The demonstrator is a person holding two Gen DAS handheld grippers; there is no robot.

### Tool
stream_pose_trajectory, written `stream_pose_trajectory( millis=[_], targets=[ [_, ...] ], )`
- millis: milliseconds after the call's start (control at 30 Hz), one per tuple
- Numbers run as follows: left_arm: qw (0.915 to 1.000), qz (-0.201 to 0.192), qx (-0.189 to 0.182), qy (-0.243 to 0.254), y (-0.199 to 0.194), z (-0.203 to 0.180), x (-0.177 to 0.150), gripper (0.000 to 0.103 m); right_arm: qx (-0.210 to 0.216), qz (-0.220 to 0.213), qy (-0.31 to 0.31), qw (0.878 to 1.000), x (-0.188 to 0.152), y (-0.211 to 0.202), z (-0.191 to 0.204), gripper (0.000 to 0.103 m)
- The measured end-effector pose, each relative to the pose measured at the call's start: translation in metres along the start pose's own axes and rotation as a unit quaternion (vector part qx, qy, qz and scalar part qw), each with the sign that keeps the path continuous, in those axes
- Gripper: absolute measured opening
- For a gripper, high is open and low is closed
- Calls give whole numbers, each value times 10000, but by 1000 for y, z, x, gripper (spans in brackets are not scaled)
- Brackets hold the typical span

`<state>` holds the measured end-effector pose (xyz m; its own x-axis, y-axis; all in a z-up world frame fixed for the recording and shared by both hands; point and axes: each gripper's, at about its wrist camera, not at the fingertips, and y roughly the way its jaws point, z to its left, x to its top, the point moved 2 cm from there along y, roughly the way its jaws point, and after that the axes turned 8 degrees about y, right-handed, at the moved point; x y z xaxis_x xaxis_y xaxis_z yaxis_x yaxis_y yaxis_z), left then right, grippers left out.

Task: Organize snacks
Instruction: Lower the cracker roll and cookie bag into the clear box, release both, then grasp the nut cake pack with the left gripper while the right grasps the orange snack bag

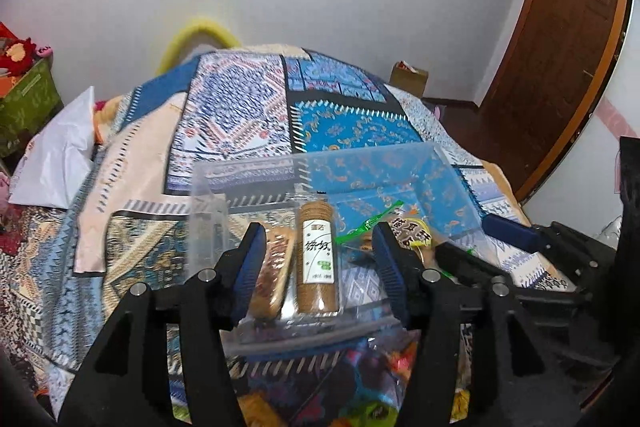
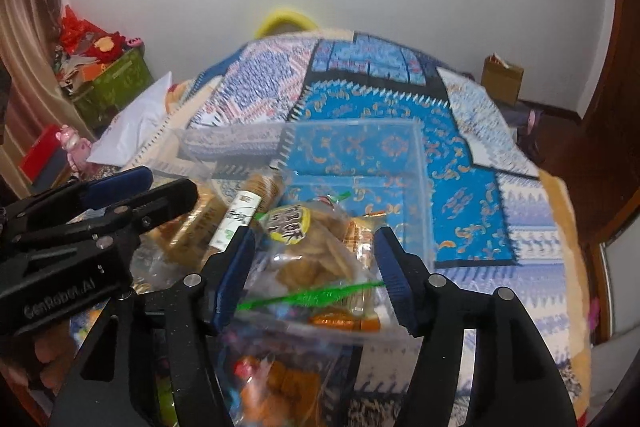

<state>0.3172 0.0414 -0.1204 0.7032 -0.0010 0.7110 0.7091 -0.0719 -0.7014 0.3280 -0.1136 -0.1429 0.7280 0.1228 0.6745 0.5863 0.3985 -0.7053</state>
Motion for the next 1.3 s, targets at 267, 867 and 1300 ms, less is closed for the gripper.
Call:
stream_pose_trajectory(
  millis=[267,867,1300],
  targets=[
    [9998,-182,110,-24,-58,16,-23,63,28,-354,-87,9993,-10,-47,10,67],
    [9953,765,412,-425,-54,69,-128,63,-94,299,-26,9995,-81,-37,6,68],
    [9943,1049,83,-144,-13,46,-141,63,-181,903,52,9957,-105,3,-2,68]
  ],
)
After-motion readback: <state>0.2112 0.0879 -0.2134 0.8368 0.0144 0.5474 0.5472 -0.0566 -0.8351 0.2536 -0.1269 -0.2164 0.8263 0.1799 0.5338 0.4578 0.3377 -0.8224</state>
